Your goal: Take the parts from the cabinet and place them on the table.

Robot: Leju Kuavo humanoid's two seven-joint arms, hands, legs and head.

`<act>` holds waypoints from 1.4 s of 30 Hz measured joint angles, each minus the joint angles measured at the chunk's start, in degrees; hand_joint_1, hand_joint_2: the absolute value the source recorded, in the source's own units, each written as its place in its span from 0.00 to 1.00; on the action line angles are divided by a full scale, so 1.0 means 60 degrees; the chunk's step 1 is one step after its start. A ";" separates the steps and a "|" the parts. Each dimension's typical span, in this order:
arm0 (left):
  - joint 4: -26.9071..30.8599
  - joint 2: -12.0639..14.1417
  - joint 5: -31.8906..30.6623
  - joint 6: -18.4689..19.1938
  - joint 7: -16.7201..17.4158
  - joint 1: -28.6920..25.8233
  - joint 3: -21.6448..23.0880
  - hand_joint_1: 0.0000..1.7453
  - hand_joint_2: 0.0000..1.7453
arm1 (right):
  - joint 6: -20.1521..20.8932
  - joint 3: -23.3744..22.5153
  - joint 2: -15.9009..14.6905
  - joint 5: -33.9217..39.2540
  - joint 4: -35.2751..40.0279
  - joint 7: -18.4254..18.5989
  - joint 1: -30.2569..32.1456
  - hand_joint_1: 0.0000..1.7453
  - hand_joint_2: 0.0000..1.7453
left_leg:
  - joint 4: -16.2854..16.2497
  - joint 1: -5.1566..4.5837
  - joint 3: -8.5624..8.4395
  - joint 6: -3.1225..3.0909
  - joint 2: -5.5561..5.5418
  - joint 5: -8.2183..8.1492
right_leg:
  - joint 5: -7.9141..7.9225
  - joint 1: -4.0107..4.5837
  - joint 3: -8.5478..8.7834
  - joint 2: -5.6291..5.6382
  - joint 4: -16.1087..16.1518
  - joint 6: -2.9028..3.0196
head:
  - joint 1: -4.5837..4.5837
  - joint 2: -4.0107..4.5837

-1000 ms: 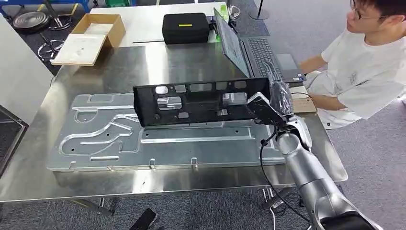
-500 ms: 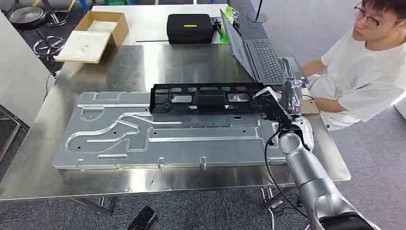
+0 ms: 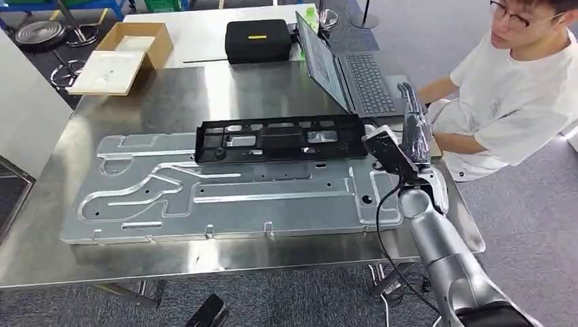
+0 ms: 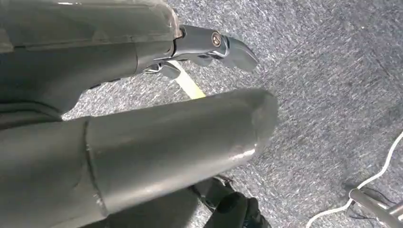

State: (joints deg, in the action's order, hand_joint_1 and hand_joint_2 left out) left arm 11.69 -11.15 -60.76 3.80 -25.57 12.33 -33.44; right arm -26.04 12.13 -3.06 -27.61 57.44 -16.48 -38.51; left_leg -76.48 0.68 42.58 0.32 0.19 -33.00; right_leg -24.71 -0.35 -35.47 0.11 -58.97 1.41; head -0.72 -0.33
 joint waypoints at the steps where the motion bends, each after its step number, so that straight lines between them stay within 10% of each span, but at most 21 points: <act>1: 0.0000 0.0000 0.0000 0.0000 0.0000 -0.0003 0.0004 0.00 0.00 | 0.0107 0.0000 0.0000 0.0044 0.0019 -0.0118 0.0038 0.00 0.00 | 0.0314 -0.0002 -0.0142 -0.0038 0.0000 0.0278 | -0.0006 0.0025 0.0006 0.0007 -0.0006 0.0008 | 0.0000 0.0000; 3: 0.0000 0.0004 0.0004 0.0000 0.0000 0.0001 0.0018 0.00 0.00 | 0.0256 0.0004 0.0000 0.0102 0.0300 -0.0570 0.0178 0.00 0.00 | 0.1916 -0.0038 -0.0928 -0.0184 -0.0016 0.1116 | -0.0014 0.0061 0.0019 0.0032 -0.0031 0.0002 | 0.0000 0.0000; 5: 0.0000 0.0026 0.0004 -0.0004 -0.0007 0.0013 0.0036 0.00 0.00 | 0.0097 0.0004 0.0008 -0.0155 0.0800 -0.0938 0.0385 0.00 0.00 | 0.2900 -0.0108 -0.1433 -0.0328 -0.0012 0.1202 | -0.0034 0.0145 -0.0007 0.0026 -0.0053 -0.0043 | -0.0007 0.0000; 10: 0.0000 0.0033 0.0022 -0.0069 -0.0015 -0.0016 0.0098 0.00 0.00 | -0.1011 0.0233 0.0091 -0.1699 0.2359 -0.1126 0.1224 0.00 0.00 | 0.3191 -0.0037 -0.1516 -0.0416 -0.0087 0.1399 | -0.0109 0.0055 0.0003 -0.0028 -0.0106 -0.0273 | -0.0003 0.0000; 15: 0.0000 0.0033 0.0131 -0.0131 0.0058 -0.0078 0.0127 0.00 0.00 | -0.1690 0.1043 0.0190 -0.3258 0.3994 -0.1093 0.1893 0.00 0.00 | 0.3207 -0.0017 -0.1498 -0.0476 -0.0276 0.1429 | -0.1429 -0.0119 -0.1226 -0.0022 -0.2814 -0.0498 | -0.0004 0.0000; 19: 0.0000 0.0033 0.0200 -0.0153 0.0058 -0.0124 0.0131 0.00 0.00 | -0.1664 0.2106 0.0302 -0.4397 0.5240 -0.0488 0.1961 0.00 0.00 | 0.3050 0.0069 -0.1488 -0.0311 -0.0583 0.1343 | -0.0130 -0.0304 0.0042 0.0255 -0.0482 -0.0618 | -0.0004 0.0000; 20: 0.0000 0.0037 0.0215 -0.0160 0.0058 -0.0117 0.0128 0.00 0.00 | -0.1661 0.2311 0.0316 -0.4462 0.5471 -0.0402 0.1946 0.00 0.00 | 0.2985 0.0040 -0.1421 -0.0224 -0.0645 0.1305 | -0.0348 -0.0308 0.0217 0.0673 -0.0157 -0.0635 | -0.0011 0.0000; 24: 0.0000 0.0040 0.0298 -0.0200 0.0058 -0.0183 0.0127 0.00 0.00 | -0.1653 0.2928 0.0393 -0.4524 0.6025 -0.0289 0.1923 0.00 0.00 | 0.3060 0.0114 -0.1347 0.0071 -0.0956 0.1392 | -0.0284 -0.0181 0.0211 0.0320 -0.0117 -0.0331 | -0.0007 0.0000; 27: 0.0000 0.0066 0.0320 -0.0230 0.0058 -0.0198 0.0124 0.00 0.00 | -0.1661 0.3267 0.0434 -0.4531 0.6280 -0.0267 0.1813 0.00 0.00 | 0.2124 0.0094 -0.0908 0.0106 -0.0286 0.0773 | -0.0231 -0.0218 0.0242 0.0025 -0.0001 -0.0099 | 0.0026 0.0000; 30: 0.0000 0.0066 0.0324 -0.0237 0.0058 -0.0219 0.0124 0.00 0.00 | -0.1657 0.3432 0.0437 -0.4531 0.6328 -0.0263 0.1817 0.00 0.00 | 0.0147 0.0095 0.0021 0.0134 -0.0166 -0.0008 | -0.0264 -0.0112 0.0237 -0.0347 -0.0014 -0.0045 | 0.0026 0.0000; 33: 0.0000 0.0088 0.0328 -0.0244 0.0058 -0.0263 0.0124 0.00 0.00 | -0.1657 0.3530 0.0444 -0.4531 0.6393 -0.0252 0.1790 0.00 0.00 | 0.1271 0.0085 -0.0576 0.0067 -0.0037 0.0783 | -0.0298 -0.0060 0.0267 -0.0650 -0.0028 -0.0043 | 0.0022 0.0000; 35: 0.0000 0.0110 0.0335 -0.0251 0.0058 -0.0249 0.0124 0.00 0.00 | -0.1657 0.3610 0.0463 -0.4531 0.6430 -0.0219 0.1684 0.00 0.00 | 0.2840 0.0003 -0.1355 -0.0046 0.0605 0.1239 | -0.0350 -0.0034 0.0315 -0.0822 -0.0049 -0.0103 | 0.0022 0.0000; 40: 0.0000 0.0121 0.0339 -0.0266 0.0054 -0.0274 0.0124 0.00 0.00 | -0.1664 0.3705 0.0477 -0.4528 0.6466 -0.0197 0.1558 0.00 0.00 | 0.3014 -0.0060 -0.1397 -0.0309 0.0167 0.1330 | -0.0428 0.0022 0.0394 -0.1190 -0.0050 -0.0367 | 0.0018 0.0000; 42: 0.0000 0.0120 0.0339 -0.0273 0.0044 -0.0264 0.0124 0.00 0.00 | -0.1690 0.3748 0.0477 -0.4517 0.6514 -0.0186 0.1487 0.00 0.00 | 0.3065 -0.0011 -0.1396 -0.0407 0.0011 0.1388 | -0.0939 -0.0072 0.0121 -0.0346 -0.0727 -0.0450 | 0.0015 0.0000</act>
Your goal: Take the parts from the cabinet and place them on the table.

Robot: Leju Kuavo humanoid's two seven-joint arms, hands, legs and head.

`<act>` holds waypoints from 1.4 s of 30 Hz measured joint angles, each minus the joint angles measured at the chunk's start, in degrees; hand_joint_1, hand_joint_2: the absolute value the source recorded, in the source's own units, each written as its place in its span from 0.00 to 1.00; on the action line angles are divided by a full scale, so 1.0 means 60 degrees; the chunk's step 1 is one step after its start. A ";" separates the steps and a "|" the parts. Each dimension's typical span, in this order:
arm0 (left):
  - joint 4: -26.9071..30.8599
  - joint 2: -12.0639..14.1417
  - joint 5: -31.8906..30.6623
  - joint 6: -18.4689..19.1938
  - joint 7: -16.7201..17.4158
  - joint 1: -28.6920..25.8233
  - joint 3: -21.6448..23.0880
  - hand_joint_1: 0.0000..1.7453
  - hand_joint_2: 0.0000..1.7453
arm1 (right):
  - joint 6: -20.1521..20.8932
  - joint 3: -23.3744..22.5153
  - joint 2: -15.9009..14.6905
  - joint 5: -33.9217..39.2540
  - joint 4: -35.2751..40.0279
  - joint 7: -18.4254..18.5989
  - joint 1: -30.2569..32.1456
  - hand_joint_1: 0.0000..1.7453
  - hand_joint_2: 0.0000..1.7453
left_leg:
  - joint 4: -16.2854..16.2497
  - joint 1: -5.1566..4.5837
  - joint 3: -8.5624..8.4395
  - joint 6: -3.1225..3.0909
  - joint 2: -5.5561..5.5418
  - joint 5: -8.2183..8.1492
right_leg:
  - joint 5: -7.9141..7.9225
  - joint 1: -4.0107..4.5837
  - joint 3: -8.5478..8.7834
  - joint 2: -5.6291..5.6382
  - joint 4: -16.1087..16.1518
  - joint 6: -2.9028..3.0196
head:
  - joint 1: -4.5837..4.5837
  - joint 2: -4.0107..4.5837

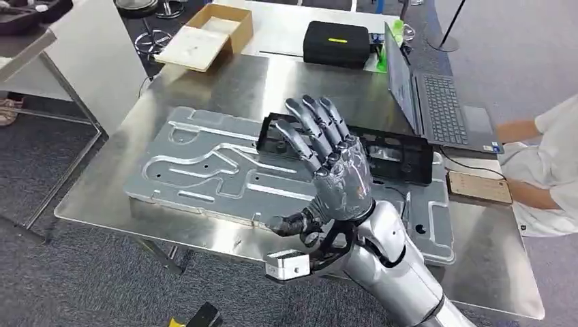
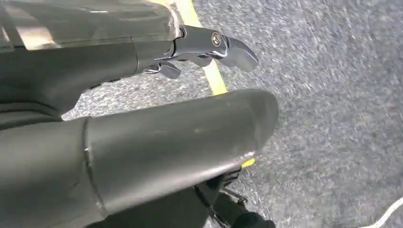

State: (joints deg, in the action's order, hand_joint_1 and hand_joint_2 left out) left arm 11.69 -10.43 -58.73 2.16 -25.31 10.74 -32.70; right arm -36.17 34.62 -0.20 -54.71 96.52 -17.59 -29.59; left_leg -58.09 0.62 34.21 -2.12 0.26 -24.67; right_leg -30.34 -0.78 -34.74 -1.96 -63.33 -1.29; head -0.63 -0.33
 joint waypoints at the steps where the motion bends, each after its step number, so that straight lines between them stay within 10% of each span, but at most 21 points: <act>1: 0.0000 -0.0004 0.0000 0.0000 0.0000 0.0026 0.0000 0.00 0.00 | -0.0011 0.0011 -0.0004 0.0000 0.0004 0.0004 -0.0004 0.00 0.00 | -0.0001 0.0002 0.0011 -0.0018 -0.0095 0.0007 | -0.0367 -0.0002 -0.0334 0.0171 -0.0699 -0.0010 | 0.0000 0.0000; 4: 0.0000 0.0000 -0.0004 0.0000 0.0018 0.0005 0.0000 0.00 0.00 | -0.0011 0.0095 -0.0007 0.0000 -0.0004 0.0022 0.0011 0.00 0.00 | -0.0025 -0.0011 0.0035 -0.0024 -0.0446 0.0009 | -0.0745 0.0004 -0.1109 0.0279 -0.2165 -0.0024 | 0.0004 0.0000; 7: 0.0000 0.0000 -0.0007 0.0000 0.0037 -0.0021 0.0004 0.00 0.00 | -0.0014 0.0157 -0.0007 0.0000 0.0000 0.0036 -0.0024 0.00 0.00 | -0.0058 -0.0010 0.0019 -0.0011 -0.0857 0.0012 | 0.0475 0.0002 -0.0257 0.0512 -0.0309 0.0095 | 0.0000 0.0000; 9: 0.0000 -0.0022 -0.0015 0.0000 0.0044 -0.0014 0.0011 0.00 0.00 | -0.0014 0.0219 -0.0007 0.0004 0.0007 0.0066 -0.0055 0.00 0.00 | -0.0113 -0.0053 0.0102 0.0089 -0.1015 0.0017 | 0.0610 -0.0048 0.0151 0.1264 0.0643 0.0212 | 0.0007 0.0000; 13: 0.0000 0.0004 -0.0015 -0.0029 0.0073 -0.0058 0.0022 0.00 0.00 | -0.0026 0.0331 -0.0007 0.0018 0.0026 0.0087 -0.0096 0.00 0.00 | 0.0021 0.0020 0.0207 0.0379 -0.1403 0.0114 | 0.0690 -0.0071 0.0236 0.0844 0.0830 0.0328 | 0.0004 0.0000; 15: 0.0000 0.0007 -0.0022 -0.0029 0.0084 -0.0077 0.0025 0.00 0.00 | -0.0036 0.0408 0.0004 0.0018 0.0026 0.0087 -0.0124 0.00 0.00 | -0.0464 -0.0011 0.0355 0.0441 -0.0492 -0.0232 | 0.0725 -0.0061 0.0343 0.0575 0.0953 0.0420 | 0.0073 0.0000; 19: 0.0000 0.0007 -0.0015 -0.0026 0.0098 -0.0055 0.0029 0.00 0.00 | -0.0036 0.0452 0.0004 0.0022 0.0018 0.0102 -0.0119 0.00 0.00 | -0.2801 0.0053 0.1521 0.0564 -0.0140 -0.1149 | 0.0666 0.0004 0.0345 -0.0018 0.0936 0.0479 | 0.0073 0.0000; 23: 0.0000 0.0018 -0.0004 -0.0029 0.0113 -0.0070 0.0029 0.00 0.00 | -0.0036 0.0517 0.0007 0.0025 0.0015 0.0117 -0.0139 0.00 0.00 | -0.0483 0.0077 0.0294 0.0535 0.0301 0.0148 | 0.0531 0.0001 0.0417 -0.0464 0.0839 0.0384 | 0.0073 0.0000; 24: 0.0000 0.0015 -0.0004 -0.0029 0.0113 -0.0047 0.0029 0.00 0.00 | -0.0036 0.0521 0.0007 0.0025 0.0015 0.0117 -0.0157 0.00 0.00 | -0.0110 -0.0074 0.0091 0.0455 0.0657 -0.0024 | 0.0473 0.0075 0.0413 -0.0560 0.0807 0.0311 | 0.0073 0.0000; 28: 0.0000 0.0015 0.0004 -0.0029 0.0120 -0.0097 0.0025 0.00 0.00 | -0.0036 0.0565 0.0007 0.0025 0.0015 0.0124 -0.0210 0.00 0.00 | -0.0030 -0.0062 0.0155 0.0203 0.0214 0.0061 | 0.0433 0.0113 0.0493 -0.0878 0.0823 0.0145 | 0.0066 0.0000; 31: 0.0000 0.0000 0.0007 -0.0033 0.0128 -0.0064 0.0029 0.00 0.00 | -0.0055 0.0605 0.0011 0.0025 0.0022 0.0124 -0.0264 0.00 0.00 | 0.0072 0.0027 0.0096 0.0046 -0.0046 0.0146 | -0.0284 0.0007 0.0079 0.0034 -0.0166 0.0009 | 0.0058 0.0000; 34: 0.0000 -0.0004 0.0011 -0.0033 0.0128 -0.0068 0.0029 0.00 0.00 | -0.0065 0.0627 -0.0015 0.0029 -0.0018 0.0135 -0.0197 0.00 0.00 | 0.0061 0.0021 0.0106 0.0028 -0.0372 0.0145 | -0.0956 0.0004 -0.0917 0.0277 -0.2083 -0.0012 | 0.0062 0.0000; 36: 0.0000 0.0000 0.0015 -0.0033 0.0128 -0.0093 0.0029 0.00 0.00 | -0.0069 0.0638 -0.0022 0.0029 -0.0033 0.0135 -0.0197 0.00 0.00 | 0.0032 0.0022 0.0102 0.0030 -0.0624 0.0144 | -0.0410 0.0002 -0.0819 0.0295 -0.1669 0.0019 | 0.0062 0.0000; 38: 0.0000 -0.0004 0.0026 -0.0033 0.0131 -0.0085 0.0029 0.00 0.00 | -0.0073 0.0641 -0.0022 0.0029 -0.0033 0.0135 -0.0211 0.00 0.00 | -0.0016 0.0023 0.0100 0.0050 -0.0891 0.0132 | 0.0507 0.0000 -0.0116 0.0523 -0.0099 0.0113 | 0.0062 0.0000; 40: 0.0000 -0.0036 0.0026 -0.0029 0.0128 -0.0076 0.0029 0.00 0.00 | -0.0073 0.0641 -0.0018 0.0029 -0.0036 0.0135 -0.0204 0.00 0.00 | -0.0119 -0.0041 0.0220 0.0159 -0.1070 0.0114 | 0.0587 -0.0081 0.0181 0.1351 0.0707 0.0199 | 0.0066 0.0000; 42: 0.0000 -0.0033 0.0033 -0.0029 0.0131 -0.0116 0.0026 0.00 0.00 | -0.0091 0.0645 -0.0026 0.0029 -0.0036 0.0149 -0.0197 0.00 0.00 | -0.0050 0.0093 0.0296 0.0316 -0.1299 0.0183 | 0.0586 0.0017 0.0136 0.1135 0.0661 0.0205 | 0.0059 0.0000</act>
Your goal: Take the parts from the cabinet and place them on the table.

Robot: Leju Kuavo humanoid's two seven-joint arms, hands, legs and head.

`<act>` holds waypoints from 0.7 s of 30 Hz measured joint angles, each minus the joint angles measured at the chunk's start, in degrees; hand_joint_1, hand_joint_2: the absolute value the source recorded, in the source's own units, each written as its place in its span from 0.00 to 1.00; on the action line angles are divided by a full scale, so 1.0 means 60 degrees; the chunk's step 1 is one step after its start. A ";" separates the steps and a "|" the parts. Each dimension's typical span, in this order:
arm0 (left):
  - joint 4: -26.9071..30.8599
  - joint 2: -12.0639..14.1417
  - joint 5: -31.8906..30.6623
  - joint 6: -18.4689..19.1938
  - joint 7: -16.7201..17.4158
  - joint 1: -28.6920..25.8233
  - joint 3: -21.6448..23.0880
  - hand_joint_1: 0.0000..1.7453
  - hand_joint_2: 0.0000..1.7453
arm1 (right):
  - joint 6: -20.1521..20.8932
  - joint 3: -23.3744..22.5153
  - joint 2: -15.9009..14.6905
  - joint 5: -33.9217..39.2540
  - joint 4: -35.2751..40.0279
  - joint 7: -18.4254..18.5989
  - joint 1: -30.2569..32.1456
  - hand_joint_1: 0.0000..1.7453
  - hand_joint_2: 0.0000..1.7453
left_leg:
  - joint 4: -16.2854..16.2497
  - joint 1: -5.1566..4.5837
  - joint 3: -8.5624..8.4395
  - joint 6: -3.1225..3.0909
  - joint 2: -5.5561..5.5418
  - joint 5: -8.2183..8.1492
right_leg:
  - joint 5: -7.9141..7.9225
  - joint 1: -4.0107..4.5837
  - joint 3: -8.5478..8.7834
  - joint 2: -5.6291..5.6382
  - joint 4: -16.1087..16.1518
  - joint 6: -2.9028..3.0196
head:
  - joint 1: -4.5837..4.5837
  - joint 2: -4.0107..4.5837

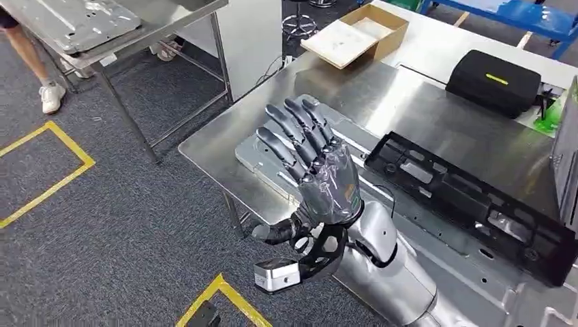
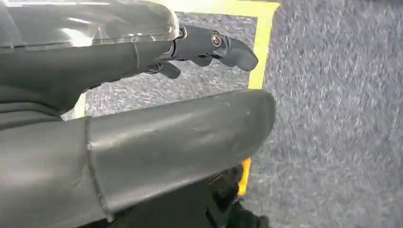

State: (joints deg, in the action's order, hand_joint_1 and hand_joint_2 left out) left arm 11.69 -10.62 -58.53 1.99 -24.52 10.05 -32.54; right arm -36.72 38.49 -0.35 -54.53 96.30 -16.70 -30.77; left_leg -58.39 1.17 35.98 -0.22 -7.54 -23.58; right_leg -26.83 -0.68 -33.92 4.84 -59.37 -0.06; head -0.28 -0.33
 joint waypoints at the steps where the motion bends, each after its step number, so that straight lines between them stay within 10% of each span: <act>1: 0.0000 0.0000 -0.0004 0.0000 0.0000 -0.0030 0.0000 0.00 0.00 | -0.0004 0.0004 0.0000 -0.0004 0.0000 0.0000 -0.0006 0.00 0.00 | 0.0045 0.0002 0.0009 0.0082 -0.0136 0.0042 | 0.0029 0.0009 0.0047 -0.0125 0.0036 0.0040 | 0.0000 0.0000; 2: 0.0000 0.0018 -0.0004 0.0004 0.0000 -0.0046 0.0000 0.00 0.00 | 0.0000 0.0011 0.0004 0.0000 0.0004 0.0000 -0.0009 0.00 0.00 | 0.0024 -0.0014 0.0033 0.0120 -0.0137 0.0030 | 0.0088 -0.0123 0.0108 -0.0280 0.0170 0.0109 | 0.0003 0.0000; 3: 0.0000 0.0011 -0.0003 0.0004 0.0000 -0.0079 0.0003 0.00 0.00 | 0.0000 0.0011 0.0008 -0.0004 0.0004 0.0000 -0.0002 0.00 0.00 | -0.0178 -0.0075 0.0084 0.0154 0.0471 -0.0117 | 0.0106 -0.0101 0.0174 -0.0426 0.0234 0.0157 | 0.0022 0.0000; 5: 0.0000 0.0011 -0.0004 0.0004 0.0000 -0.0044 0.0003 0.00 0.00 | -0.0007 0.0011 0.0004 -0.0004 0.0004 0.0000 0.0000 0.00 0.00 | -0.1442 -0.0053 0.0682 0.0218 0.1051 -0.0832 | 0.0079 -0.0045 0.0192 -0.0731 0.0236 0.0236 | 0.0058 0.0000; 8: 0.0000 0.0011 -0.0004 0.0004 0.0000 -0.0072 0.0003 0.00 0.00 | -0.0007 0.0018 0.0004 -0.0004 -0.0004 0.0000 0.0046 0.00 0.00 | -0.2843 0.0000 0.1340 0.0306 0.1172 -0.1241 | 0.0032 -0.0012 0.0185 -0.1184 0.0203 0.0277 | 0.0058 0.0000; 11: 0.0000 0.0029 -0.0004 0.0004 0.0000 -0.0102 0.0003 0.00 0.00 | -0.0011 0.0018 0.0008 -0.0004 -0.0004 0.0000 0.0043 0.00 0.00 | -0.0928 0.0018 0.0280 0.0286 0.1416 -0.0214 | -0.0074 -0.0019 0.0209 -0.1530 0.0113 0.0214 | 0.0058 0.0000; 13: 0.0000 0.0029 0.0000 0.0004 -0.0011 -0.0058 0.0003 0.00 0.00 | -0.0015 0.0018 0.0004 -0.0004 0.0000 0.0000 0.0038 0.00 0.00 | -0.0083 -0.0135 -0.0165 0.0135 0.1914 -0.0194 | -0.0166 0.0090 0.0212 -0.1696 0.0031 0.0102 | 0.0058 0.0000; 17: 0.0000 0.0029 0.0066 -0.0011 -0.0029 -0.0110 0.0000 0.00 0.00 | -0.0022 0.0022 0.0008 -0.0004 0.0000 0.0000 0.0025 0.00 0.00 | -0.0014 -0.0100 -0.0130 -0.0091 0.1500 -0.0138 | -0.0205 0.0098 0.0318 -0.1998 0.0080 -0.0056 | 0.0051 0.0000; 19: 0.0000 0.0025 0.0099 -0.0029 -0.0044 -0.0119 0.0000 0.00 0.00 | -0.0051 0.0025 0.0008 0.0000 0.0007 0.0000 0.0012 0.00 0.00 | 0.0068 -0.0036 -0.0179 -0.0203 0.1327 -0.0072 | -0.0619 -0.0013 0.0119 -0.1171 -0.0432 -0.0176 | 0.0051 0.0000; 21: 0.0000 0.0025 0.0135 -0.0051 -0.0047 -0.0067 0.0000 0.00 0.00 | -0.0055 0.0022 -0.0018 -0.0003 -0.0014 0.0000 0.0040 0.00 0.00 | 0.0064 -0.0035 -0.0150 -0.0266 0.1145 -0.0059 | -0.1372 -0.0018 -0.0621 -0.0873 -0.1948 -0.0209 | 0.0051 0.0000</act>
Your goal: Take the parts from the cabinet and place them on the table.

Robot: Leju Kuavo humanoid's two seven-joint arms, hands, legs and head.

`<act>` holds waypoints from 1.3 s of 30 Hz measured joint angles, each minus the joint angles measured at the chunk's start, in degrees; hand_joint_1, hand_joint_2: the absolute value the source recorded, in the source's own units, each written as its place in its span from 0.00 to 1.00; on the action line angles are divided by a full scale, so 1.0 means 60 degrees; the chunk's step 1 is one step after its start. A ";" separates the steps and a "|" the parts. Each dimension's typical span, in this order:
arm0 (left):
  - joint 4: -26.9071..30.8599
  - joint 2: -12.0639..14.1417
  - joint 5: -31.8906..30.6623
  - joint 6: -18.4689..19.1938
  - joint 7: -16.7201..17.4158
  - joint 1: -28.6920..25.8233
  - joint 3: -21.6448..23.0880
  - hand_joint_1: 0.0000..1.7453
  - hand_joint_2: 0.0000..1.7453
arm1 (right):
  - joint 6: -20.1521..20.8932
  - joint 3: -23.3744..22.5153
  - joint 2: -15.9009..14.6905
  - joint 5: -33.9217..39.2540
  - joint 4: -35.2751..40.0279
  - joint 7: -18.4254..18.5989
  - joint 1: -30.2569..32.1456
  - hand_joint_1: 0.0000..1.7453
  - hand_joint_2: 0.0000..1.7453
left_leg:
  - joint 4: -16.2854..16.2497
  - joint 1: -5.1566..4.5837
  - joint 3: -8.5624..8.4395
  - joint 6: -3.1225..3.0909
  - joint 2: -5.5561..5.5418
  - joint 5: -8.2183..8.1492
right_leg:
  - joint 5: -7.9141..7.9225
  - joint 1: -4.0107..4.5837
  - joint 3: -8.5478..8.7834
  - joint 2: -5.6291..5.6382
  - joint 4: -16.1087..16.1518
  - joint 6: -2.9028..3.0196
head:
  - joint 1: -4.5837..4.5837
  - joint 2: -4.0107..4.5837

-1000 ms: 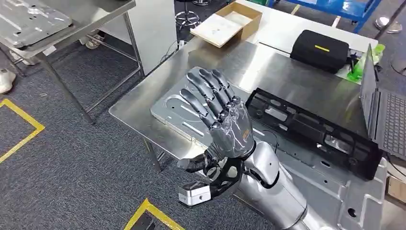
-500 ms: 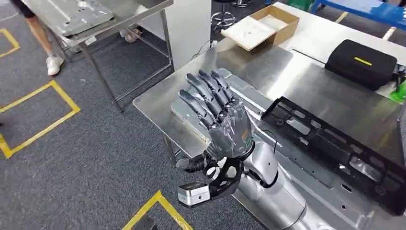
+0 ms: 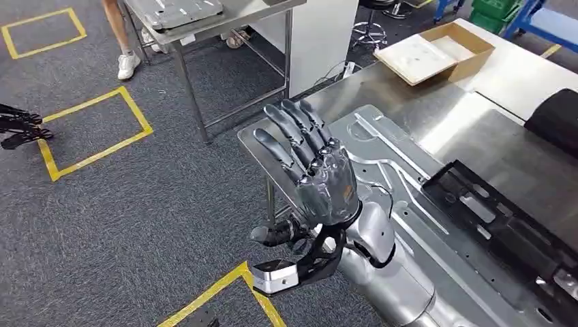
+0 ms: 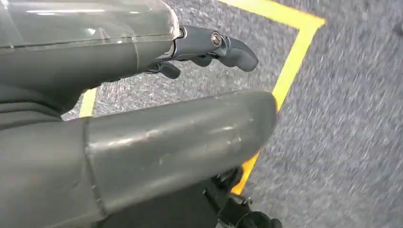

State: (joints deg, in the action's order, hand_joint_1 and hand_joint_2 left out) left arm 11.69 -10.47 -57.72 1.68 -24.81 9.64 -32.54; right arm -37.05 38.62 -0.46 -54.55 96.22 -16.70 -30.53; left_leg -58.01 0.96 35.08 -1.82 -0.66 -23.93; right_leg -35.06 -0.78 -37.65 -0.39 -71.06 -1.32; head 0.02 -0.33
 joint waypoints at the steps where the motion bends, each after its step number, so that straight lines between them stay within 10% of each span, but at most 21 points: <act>1: 0.0000 0.0004 0.0000 -0.0004 0.0000 -0.0007 0.0000 0.00 0.00 | 0.0000 0.0004 0.0000 0.0000 -0.0008 0.0000 0.0032 0.00 0.00 | -0.0010 -0.0002 0.0013 -0.0002 -0.0109 0.0001 | -0.0223 0.0002 -0.0359 0.0035 -0.0667 -0.0013 | 0.0000 0.0000; 3: 0.0000 0.0011 -0.0004 -0.0004 0.0004 -0.0050 -0.0004 0.00 0.00 | -0.0004 0.0004 0.0000 0.0003 -0.0018 0.0000 0.0078 0.00 0.00 | -0.0036 0.0001 0.0010 0.0001 -0.0352 -0.0001 | 0.0091 -0.0010 -0.0512 0.0043 -0.0807 -0.0022 | 0.0000 0.0000; 5: 0.0000 0.0011 -0.0007 -0.0004 0.0011 -0.0063 -0.0004 0.00 0.00 | -0.0007 0.0004 0.0000 0.0003 -0.0018 0.0000 0.0073 0.00 0.00 | -0.0085 0.0013 0.0006 0.0039 -0.0611 -0.0018 | 0.0969 -0.0058 0.0071 0.0147 0.0524 -0.0004 | 0.0000 0.0000; 6: 0.0000 0.0007 -0.0011 -0.0004 0.0022 -0.0062 0.0000 0.00 0.00 | -0.0015 0.0004 -0.0004 0.0003 -0.0018 0.0000 0.0074 0.00 0.00 | -0.0116 0.0023 0.0019 0.0066 -0.0726 -0.0032 | 0.1391 -0.0109 0.0454 0.0493 0.1376 0.0009 | 0.0000 0.0000; 7: 0.0000 0.0007 -0.0018 -0.0004 0.0033 -0.0063 0.0000 0.00 0.00 | -0.0026 0.0004 -0.0004 0.0003 -0.0022 0.0000 0.0079 0.00 0.00 | -0.0151 0.0011 0.0069 0.0117 -0.0821 -0.0038 | 0.1282 -0.0152 0.0609 0.1082 0.1724 0.0041 | 0.0000 0.0000; 8: 0.0000 0.0011 -0.0037 -0.0015 0.0055 -0.0052 0.0000 0.00 0.00 | -0.0051 0.0004 -0.0004 0.0000 -0.0018 0.0000 0.0089 0.00 0.00 | -0.0208 -0.0006 0.0144 0.0203 -0.0949 -0.0025 | 0.1281 -0.0155 0.0598 0.1071 0.1852 0.0043 | 0.0007 0.0000; 11: 0.0000 0.0036 0.0000 -0.0084 0.0058 -0.0148 -0.0003 0.00 0.00 | -0.0095 0.0026 -0.0004 -0.0022 -0.0018 0.0000 0.0111 0.00 0.00 | -0.0100 0.0078 0.0213 0.0427 -0.1260 0.0077 | 0.1318 -0.0070 0.0632 0.0768 0.1866 0.0166 | 0.0000 0.0000; 14: 0.0000 0.0087 0.0062 -0.0106 0.0011 -0.0161 -0.0004 0.00 0.00 | -0.0157 0.0044 0.0022 0.0109 -0.0018 -0.0040 0.0109 0.00 0.00 | -0.1030 0.0018 0.0618 0.0508 -0.0225 -0.0504 | 0.1361 -0.0107 0.0751 0.0303 0.2016 0.0398 | 0.0033 0.0000; 17: 0.0000 0.0091 0.0117 -0.0080 -0.0036 -0.0131 -0.0004 0.00 0.00 | -0.0164 0.0088 0.0036 0.0171 -0.0055 -0.0087 0.0111 0.00 0.00 | -0.2945 0.0040 0.1537 0.0560 0.0012 -0.1261 | 0.1326 -0.0028 0.0751 -0.0187 0.2006 0.0445 | 0.0036 0.0000; 20: 0.0000 0.0113 0.0117 -0.0080 -0.0040 -0.0186 -0.0004 0.00 0.00 | -0.0175 0.0131 0.0091 0.0171 -0.0066 -0.0109 0.0086 0.00 0.00 | -0.1758 0.0038 0.0861 0.0519 0.0133 -0.0474 | 0.1269 -0.0008 0.0791 -0.0557 0.1991 0.0418 | 0.0036 0.0000; 22: 0.0000 0.0164 0.0117 -0.0095 -0.0040 -0.0172 -0.0004 0.00 0.00 | -0.0182 0.0135 0.0138 0.0175 -0.0066 -0.0135 0.0026 0.00 0.00 | -0.0226 -0.0041 0.0068 0.0413 0.0716 -0.0145 | 0.1208 0.0019 0.0856 -0.0747 0.1982 0.0344 | 0.0036 0.0000; 27: 0.0000 0.0237 0.0106 -0.0095 -0.0036 -0.0217 -0.0007 0.00 0.00 | -0.0208 0.0160 0.0189 0.0178 -0.0058 -0.0160 -0.0084 0.00 0.00 | -0.0077 -0.0079 -0.0014 0.0082 0.0275 -0.0066 | 0.1105 0.0115 0.0927 -0.1106 0.2010 0.0096 | 0.0033 0.0000; 30: 0.0000 0.0237 0.0098 -0.0095 -0.0040 -0.0184 -0.0007 0.00 0.00 | -0.0233 0.0171 0.0189 0.0182 -0.0058 -0.0164 -0.0119 0.00 0.00 | -0.0011 -0.0050 -0.0004 -0.0047 0.0049 -0.0014 | 0.0238 0.0011 0.0318 -0.0067 0.0582 0.0009 | 0.0025 0.0000; 33: 0.0000 0.0240 0.0095 -0.0095 -0.0036 -0.0205 -0.0007 0.00 0.00 | -0.0233 0.0186 0.0175 0.0185 -0.0069 -0.0164 -0.0057 0.00 0.00 | -0.0032 -0.0074 0.0012 -0.0056 -0.0293 -0.0016 | -0.0150 0.0013 -0.0577 0.0044 -0.1003 -0.0002 | 0.0029 0.0000; 36: 0.0000 0.0248 0.0091 -0.0095 -0.0036 -0.0198 -0.0007 0.00 0.00 | -0.0233 0.0189 0.0175 0.0186 -0.0069 -0.0164 -0.0073 0.00 0.00 | -0.0066 -0.0078 -0.0024 -0.0043 -0.0696 -0.0024 | 0.1176 0.0014 0.0174 0.0258 0.0851 0.0115 | 0.0029 0.0000; 37: 0.0000 0.0237 0.0091 -0.0095 -0.0036 -0.0197 -0.0007 0.00 0.00 | -0.0233 0.0186 0.0175 0.0186 -0.0069 -0.0164 -0.0084 0.00 0.00 | -0.0070 -0.0062 -0.0014 -0.0033 -0.0790 -0.0028 | 0.1538 -0.0001 0.0486 0.0721 0.1622 0.0184 | 0.0025 0.0000; 38: 0.0000 0.0226 0.0091 -0.0091 -0.0040 -0.0181 -0.0007 0.00 0.00 | -0.0233 0.0186 0.0175 0.0186 -0.0069 -0.0164 -0.0081 0.00 0.00 | -0.0117 -0.0103 0.0057 0.0025 -0.0873 -0.0031 | 0.1433 -0.0045 0.0574 0.1115 0.1890 0.0261 | 0.0033 0.0000; 39: 0.0000 0.0233 0.0087 -0.0091 -0.0033 -0.0176 -0.0007 0.00 0.00 | -0.0237 0.0186 0.0175 0.0186 -0.0069 -0.0164 -0.0091 0.00 0.00 | -0.0122 -0.0037 0.0112 0.0087 -0.0986 -0.0003 | 0.1411 -0.0017 0.0600 0.0996 0.1984 0.0229 | 0.0014 0.0000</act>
State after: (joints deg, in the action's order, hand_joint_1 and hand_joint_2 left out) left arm 11.69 -9.07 -57.20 1.14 -25.00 8.59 -32.59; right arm -38.47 39.74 0.59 -53.44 95.80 -17.68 -31.08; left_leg -58.74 0.74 35.75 -1.29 -6.58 -23.95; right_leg -26.59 -0.88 -34.05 5.58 -59.15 0.06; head 0.11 -0.33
